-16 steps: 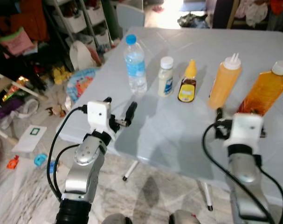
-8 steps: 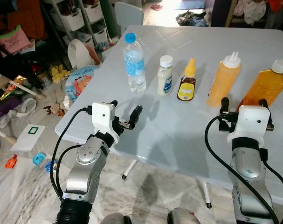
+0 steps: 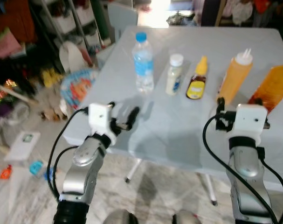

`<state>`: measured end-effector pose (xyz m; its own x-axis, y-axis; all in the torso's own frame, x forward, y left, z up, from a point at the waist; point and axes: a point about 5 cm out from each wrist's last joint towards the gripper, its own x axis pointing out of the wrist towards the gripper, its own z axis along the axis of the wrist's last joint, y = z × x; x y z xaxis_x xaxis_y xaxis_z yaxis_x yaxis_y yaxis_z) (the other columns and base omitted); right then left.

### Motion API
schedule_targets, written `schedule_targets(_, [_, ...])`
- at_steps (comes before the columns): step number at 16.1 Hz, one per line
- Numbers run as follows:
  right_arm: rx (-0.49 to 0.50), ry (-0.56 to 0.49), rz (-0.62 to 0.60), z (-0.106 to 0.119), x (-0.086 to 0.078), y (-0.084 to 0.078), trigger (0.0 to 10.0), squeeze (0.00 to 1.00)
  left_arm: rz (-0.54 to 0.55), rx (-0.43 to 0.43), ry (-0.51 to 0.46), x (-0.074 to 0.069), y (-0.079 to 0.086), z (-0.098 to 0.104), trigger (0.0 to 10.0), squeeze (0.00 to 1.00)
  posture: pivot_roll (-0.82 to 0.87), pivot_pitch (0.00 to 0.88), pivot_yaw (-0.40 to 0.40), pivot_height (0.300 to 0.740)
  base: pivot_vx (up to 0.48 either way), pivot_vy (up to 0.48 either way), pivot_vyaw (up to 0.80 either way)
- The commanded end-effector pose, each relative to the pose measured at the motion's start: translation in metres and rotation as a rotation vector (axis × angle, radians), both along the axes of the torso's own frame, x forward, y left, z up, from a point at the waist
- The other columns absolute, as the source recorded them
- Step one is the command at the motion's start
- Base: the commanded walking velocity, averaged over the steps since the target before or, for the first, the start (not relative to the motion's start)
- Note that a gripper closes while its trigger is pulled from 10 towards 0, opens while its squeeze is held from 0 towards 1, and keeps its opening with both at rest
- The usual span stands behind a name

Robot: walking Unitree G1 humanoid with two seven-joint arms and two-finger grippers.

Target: Restocking fridge

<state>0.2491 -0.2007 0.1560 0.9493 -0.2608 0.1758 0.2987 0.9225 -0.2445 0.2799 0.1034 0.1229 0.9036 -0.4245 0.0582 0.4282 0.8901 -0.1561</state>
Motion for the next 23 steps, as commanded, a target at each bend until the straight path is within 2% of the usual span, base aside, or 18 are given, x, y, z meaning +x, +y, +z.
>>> schedule_targets(1, [0.0,0.011,-0.003,-0.002,0.0,-0.003,10.0,0.0,-0.004,0.007,0.001,-0.001,-0.003,0.0,10.0,0.0,-0.11,0.051,0.107,0.74,0.0,0.0,0.0])
schedule_targets(6, [0.016,0.016,-0.006,-0.003,0.002,-0.003,10.0,0.0,0.0,0.021,-0.004,0.001,-0.004,0.001,10.0,0.0,-0.11,0.054,0.107,0.74,0.0,-0.286,0.0])
schedule_targets(12, [0.003,0.021,-0.002,-0.004,0.002,-0.001,10.0,0.0,-0.003,0.023,-0.004,0.001,-0.005,0.0,10.0,0.0,-0.12,0.058,0.108,0.74,0.0,-0.449,0.0])
schedule_targets(17, [0.006,0.025,0.063,-0.005,0.005,0.008,10.0,0.0,0.004,0.0,-0.019,0.001,-0.003,0.002,10.0,0.0,-0.11,0.058,0.109,0.74,0.0,0.0,0.0])
schedule_targets(23, [-0.025,0.001,0.157,-0.002,0.008,0.022,10.0,0.0,0.021,0.023,-0.031,0.001,0.0,0.001,10.0,0.0,-0.11,0.061,0.117,0.74,0.0,0.0,0.0])
